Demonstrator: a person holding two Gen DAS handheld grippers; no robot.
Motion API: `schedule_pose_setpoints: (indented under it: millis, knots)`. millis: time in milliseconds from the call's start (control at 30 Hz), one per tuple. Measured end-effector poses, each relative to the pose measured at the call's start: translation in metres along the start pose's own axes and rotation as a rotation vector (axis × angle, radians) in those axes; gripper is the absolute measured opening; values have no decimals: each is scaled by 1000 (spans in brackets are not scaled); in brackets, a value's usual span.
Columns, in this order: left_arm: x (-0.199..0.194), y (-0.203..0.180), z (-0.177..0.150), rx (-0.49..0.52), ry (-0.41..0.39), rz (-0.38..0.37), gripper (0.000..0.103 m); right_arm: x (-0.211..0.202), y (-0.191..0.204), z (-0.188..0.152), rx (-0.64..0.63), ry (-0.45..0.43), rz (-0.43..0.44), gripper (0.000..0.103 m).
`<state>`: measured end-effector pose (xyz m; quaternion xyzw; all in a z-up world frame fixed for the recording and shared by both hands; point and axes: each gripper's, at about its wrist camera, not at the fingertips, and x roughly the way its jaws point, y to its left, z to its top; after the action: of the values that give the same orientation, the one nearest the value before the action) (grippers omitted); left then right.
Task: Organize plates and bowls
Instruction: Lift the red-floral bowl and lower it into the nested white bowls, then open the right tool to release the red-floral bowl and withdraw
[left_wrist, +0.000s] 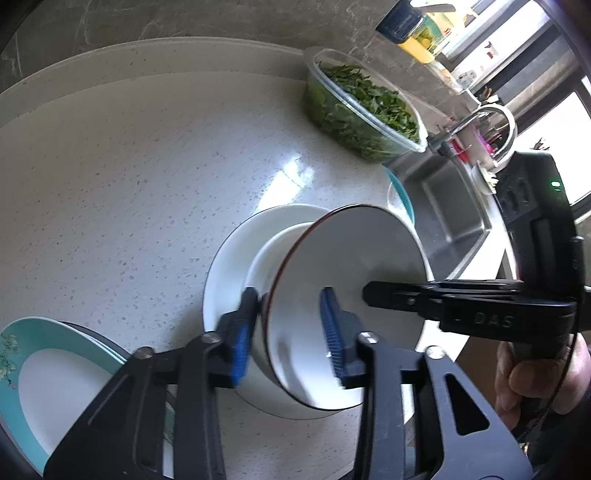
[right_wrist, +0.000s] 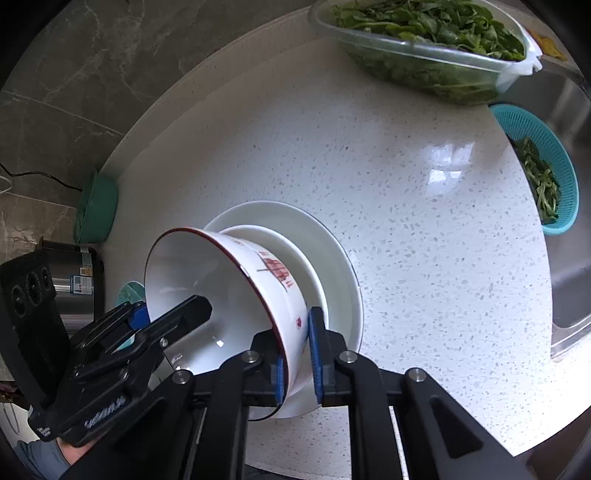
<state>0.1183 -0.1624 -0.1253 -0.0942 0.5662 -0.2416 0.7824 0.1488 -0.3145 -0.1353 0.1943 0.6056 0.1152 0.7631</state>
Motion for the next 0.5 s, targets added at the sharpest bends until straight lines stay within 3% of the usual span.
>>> schedule_pose_setpoints:
  millis: [133,300,400,500]
  knots:
    - [-5,-2,0,-4,-30,-58,62,3,-1,2,4,20,0,13]
    - [-8,2,0,-27,-45,-101,65,4,-1,4,13,31,2,14]
    - [-19,3,3,-30,-90,-102,73,4,0,8,11,34,-7,16]
    - [-30,6,6,-46,-135,-110,73,4,0,10,4,39,-16,16]
